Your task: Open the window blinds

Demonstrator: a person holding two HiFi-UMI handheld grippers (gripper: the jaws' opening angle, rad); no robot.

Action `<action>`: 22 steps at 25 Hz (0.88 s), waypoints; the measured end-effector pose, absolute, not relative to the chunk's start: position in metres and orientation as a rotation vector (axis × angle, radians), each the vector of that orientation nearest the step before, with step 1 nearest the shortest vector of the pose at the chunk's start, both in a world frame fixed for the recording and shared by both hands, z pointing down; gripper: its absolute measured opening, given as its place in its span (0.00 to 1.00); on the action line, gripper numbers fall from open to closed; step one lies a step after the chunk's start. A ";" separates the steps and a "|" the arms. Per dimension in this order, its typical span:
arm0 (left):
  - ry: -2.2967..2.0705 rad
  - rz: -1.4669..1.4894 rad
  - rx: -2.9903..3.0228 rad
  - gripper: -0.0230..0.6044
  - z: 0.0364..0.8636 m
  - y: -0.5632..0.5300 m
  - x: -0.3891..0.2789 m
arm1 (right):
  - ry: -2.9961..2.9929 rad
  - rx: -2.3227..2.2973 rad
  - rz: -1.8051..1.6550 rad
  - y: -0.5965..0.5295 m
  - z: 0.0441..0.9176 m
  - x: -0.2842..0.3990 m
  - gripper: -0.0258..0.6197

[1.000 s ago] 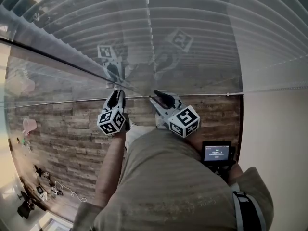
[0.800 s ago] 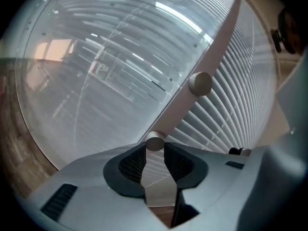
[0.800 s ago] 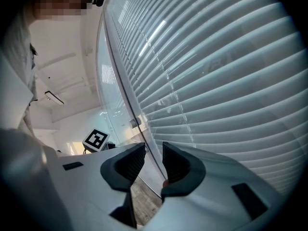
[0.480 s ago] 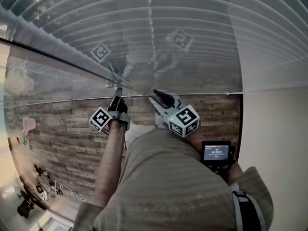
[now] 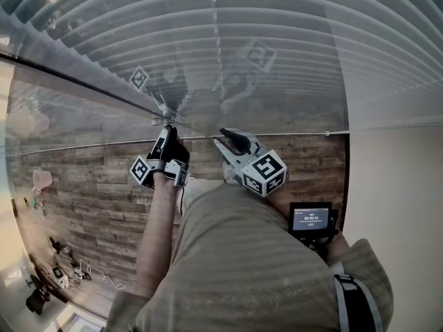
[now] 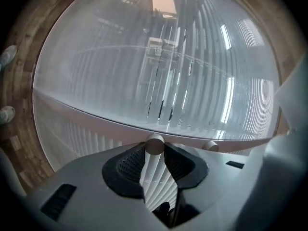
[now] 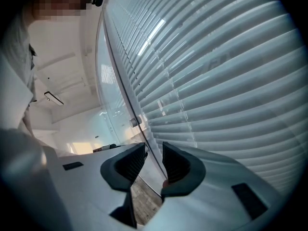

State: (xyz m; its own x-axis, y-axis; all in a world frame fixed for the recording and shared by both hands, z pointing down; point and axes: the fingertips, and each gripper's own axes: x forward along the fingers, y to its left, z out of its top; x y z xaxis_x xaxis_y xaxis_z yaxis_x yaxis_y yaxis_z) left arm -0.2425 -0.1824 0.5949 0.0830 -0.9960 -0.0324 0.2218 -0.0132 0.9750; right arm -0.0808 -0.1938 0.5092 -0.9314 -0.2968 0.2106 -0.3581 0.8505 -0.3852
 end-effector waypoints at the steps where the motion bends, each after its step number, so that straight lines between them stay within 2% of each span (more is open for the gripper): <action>1: -0.960 -1.273 1.096 0.25 0.595 -0.182 -0.243 | -2.883 0.512 0.642 -0.193 0.509 -0.081 0.20; 4: -1.028 -1.238 1.138 0.25 0.593 -0.184 -0.246 | -2.885 0.512 0.641 -0.193 0.508 -0.082 0.20; 7: -1.245 -1.041 1.290 0.28 0.586 -0.181 -0.249 | -2.885 0.516 0.644 -0.192 0.509 -0.081 0.20; 13: -1.854 -0.060 1.701 0.32 0.584 -0.171 -0.243 | -2.881 0.521 0.651 -0.191 0.511 -0.079 0.20; 16: -2.007 0.255 1.768 0.32 0.578 -0.177 -0.238 | -2.878 0.518 0.655 -0.190 0.512 -0.079 0.20; 18: -2.066 0.361 1.752 0.32 0.578 -0.182 -0.239 | -2.878 0.519 0.656 -0.190 0.512 -0.079 0.20; 19: -2.082 0.386 1.743 0.28 0.578 -0.184 -0.239 | -2.878 0.519 0.655 -0.191 0.512 -0.079 0.20; 22: -2.086 0.377 1.725 0.25 0.578 -0.185 -0.240 | -2.879 0.523 0.654 -0.192 0.512 -0.078 0.20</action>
